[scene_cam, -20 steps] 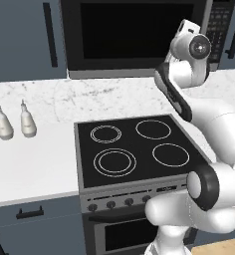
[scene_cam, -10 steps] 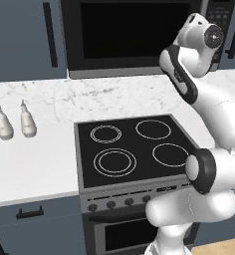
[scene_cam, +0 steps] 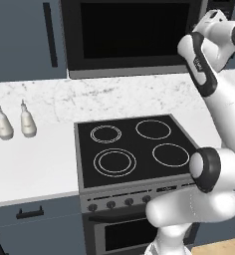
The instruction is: Open the microwave, place the bowl with waffle inside the microwave, then close the microwave door and turn it on.
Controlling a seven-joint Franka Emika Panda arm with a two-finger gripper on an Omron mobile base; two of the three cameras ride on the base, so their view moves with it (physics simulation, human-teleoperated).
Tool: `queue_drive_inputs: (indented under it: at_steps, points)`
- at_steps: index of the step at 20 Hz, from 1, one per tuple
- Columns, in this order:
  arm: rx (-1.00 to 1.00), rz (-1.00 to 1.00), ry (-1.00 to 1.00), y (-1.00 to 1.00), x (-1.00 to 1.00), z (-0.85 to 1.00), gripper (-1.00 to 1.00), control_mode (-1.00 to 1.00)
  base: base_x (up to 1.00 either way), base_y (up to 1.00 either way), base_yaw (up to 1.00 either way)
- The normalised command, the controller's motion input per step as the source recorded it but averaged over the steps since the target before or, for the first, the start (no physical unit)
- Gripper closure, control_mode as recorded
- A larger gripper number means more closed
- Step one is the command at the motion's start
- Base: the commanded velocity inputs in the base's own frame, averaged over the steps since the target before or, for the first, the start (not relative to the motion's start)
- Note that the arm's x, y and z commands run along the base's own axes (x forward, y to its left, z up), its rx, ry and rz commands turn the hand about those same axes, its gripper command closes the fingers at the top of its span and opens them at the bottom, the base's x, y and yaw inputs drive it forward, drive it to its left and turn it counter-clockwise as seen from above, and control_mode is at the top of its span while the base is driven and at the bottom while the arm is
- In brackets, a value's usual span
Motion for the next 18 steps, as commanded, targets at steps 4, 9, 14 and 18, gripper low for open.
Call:
queue_drive_inputs:
  at_steps: [4,9,14,18]
  points:
    - [0.03,0.01,0.00,-0.58,-1.00,-0.26,-1.00,-1.00,0.00,0.00,0.00]
    - [-0.01,0.13,0.00,-0.71,-1.00,-0.47,-1.00,-1.00,0.00,0.00,0.00]
    - [-0.11,0.14,-0.14,-0.79,-1.00,-0.61,-1.00,-1.00,0.00,0.00,0.00]
    - [-0.11,0.10,-0.22,-0.33,-0.66,-0.62,1.00,-1.00,0.00,0.00,0.00]
